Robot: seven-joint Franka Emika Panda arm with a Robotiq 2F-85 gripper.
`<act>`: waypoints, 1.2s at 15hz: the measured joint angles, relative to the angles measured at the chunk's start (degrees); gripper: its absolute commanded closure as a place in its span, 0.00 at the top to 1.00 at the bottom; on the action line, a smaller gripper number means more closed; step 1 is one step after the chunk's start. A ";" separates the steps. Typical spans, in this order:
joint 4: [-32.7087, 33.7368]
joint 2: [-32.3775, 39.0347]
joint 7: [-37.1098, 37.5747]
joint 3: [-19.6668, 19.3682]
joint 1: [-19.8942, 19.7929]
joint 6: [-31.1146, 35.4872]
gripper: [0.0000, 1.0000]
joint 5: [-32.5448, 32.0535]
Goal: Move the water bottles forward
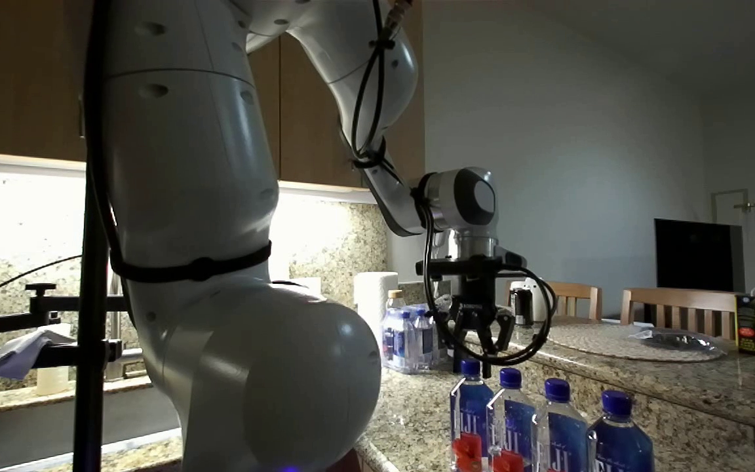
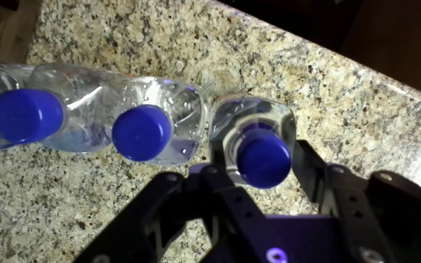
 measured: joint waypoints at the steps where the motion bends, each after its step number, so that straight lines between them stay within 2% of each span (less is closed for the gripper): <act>1: 0.00 -0.11 0.00 0.00 0.00 0.00 0.90 0.00; 2: 0.00 -0.22 0.00 0.00 0.00 -0.03 0.95 0.00; 4: 0.00 -0.46 0.00 0.01 0.01 -0.05 1.00 0.00; 9: 0.76 -1.68 0.40 0.13 0.09 -1.89 1.00 0.04; 14: 6.83 -3.14 3.03 0.02 -0.03 -10.59 1.00 0.08; 18: 11.31 -4.41 5.76 -0.31 -0.10 -14.02 1.00 1.07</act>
